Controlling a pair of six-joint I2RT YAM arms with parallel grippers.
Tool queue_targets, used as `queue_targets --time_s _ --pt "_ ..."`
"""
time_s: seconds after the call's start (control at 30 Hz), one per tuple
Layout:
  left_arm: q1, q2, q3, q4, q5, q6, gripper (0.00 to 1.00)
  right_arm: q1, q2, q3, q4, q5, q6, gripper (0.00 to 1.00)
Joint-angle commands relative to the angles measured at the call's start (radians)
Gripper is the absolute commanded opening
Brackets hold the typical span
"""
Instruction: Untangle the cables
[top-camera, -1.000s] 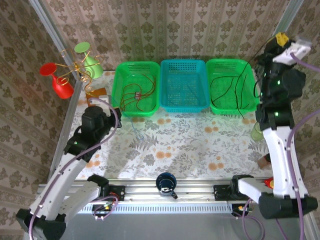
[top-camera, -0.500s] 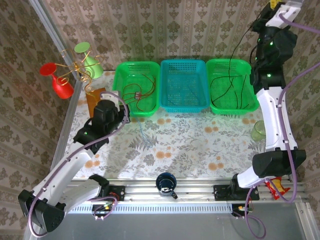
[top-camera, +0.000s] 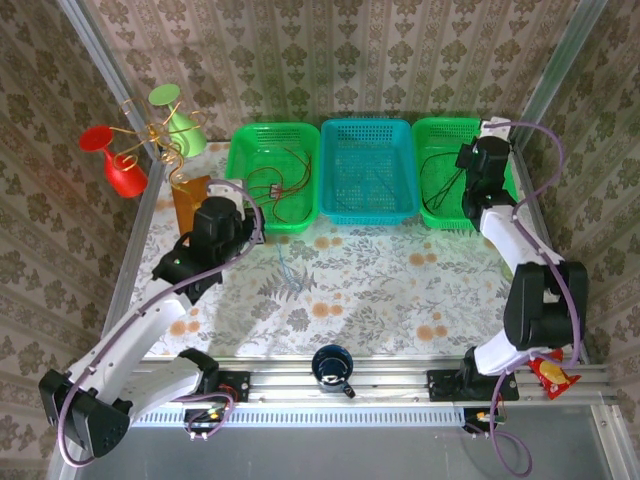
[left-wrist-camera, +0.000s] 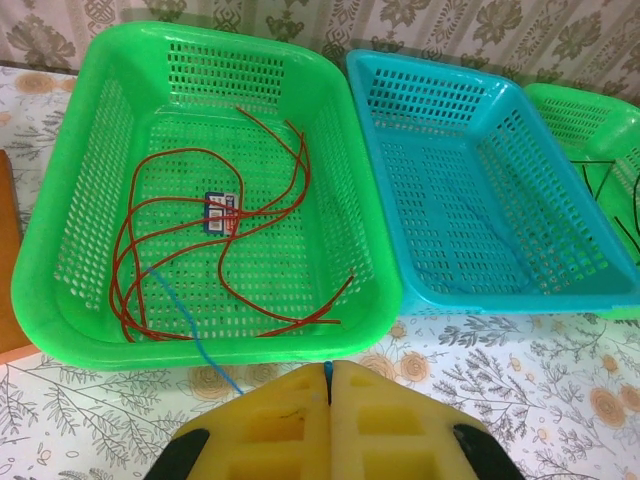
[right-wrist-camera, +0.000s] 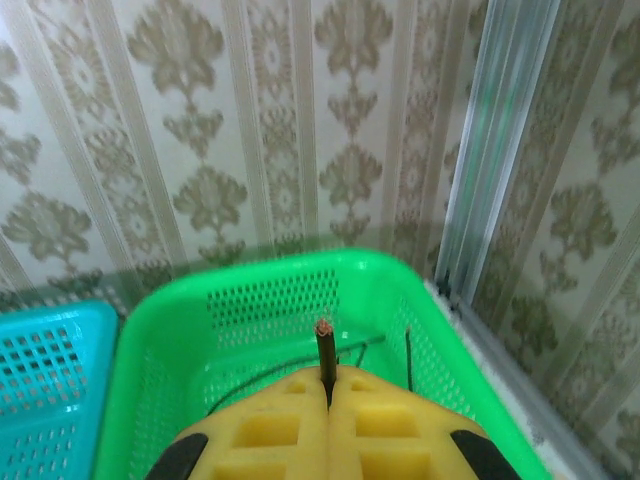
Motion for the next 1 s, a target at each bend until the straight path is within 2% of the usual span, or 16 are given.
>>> queue_targets --time_s 0.0,0.17,0.3,0.47,0.53,0.63,0.8,0.87,0.97 --pt "-0.017 0.014 0.048 0.005 -0.016 -0.007 0.0 -0.024 0.123 0.099 -0.156 0.016 0.093 0.0" --pt "-0.044 0.02 0.071 -0.023 -0.036 0.008 0.0 -0.076 0.321 0.308 -0.449 -0.194 0.245 0.0" --pt "-0.051 0.007 0.069 -0.043 -0.04 0.012 0.0 -0.105 0.443 0.439 -0.598 -0.287 0.304 0.0" --pt "-0.057 -0.007 0.051 -0.038 -0.043 0.022 0.0 -0.115 0.548 0.551 -0.749 -0.337 0.319 0.0" --pt "-0.059 -0.006 0.049 -0.041 -0.044 0.027 0.0 -0.125 0.543 0.542 -0.75 -0.373 0.338 0.09" --pt "-0.062 -0.008 0.054 -0.056 -0.035 0.032 0.0 -0.133 0.487 0.515 -0.741 -0.403 0.337 0.33" --pt "-0.064 -0.016 0.103 -0.121 0.012 0.038 0.0 -0.141 0.318 0.419 -0.691 -0.449 0.358 0.85" --pt "-0.064 -0.014 0.133 -0.151 0.033 0.046 0.0 -0.139 0.246 0.371 -0.671 -0.474 0.372 0.92" --pt "-0.064 -0.012 0.184 -0.179 0.057 0.063 0.0 -0.139 0.141 0.302 -0.668 -0.511 0.399 0.95"
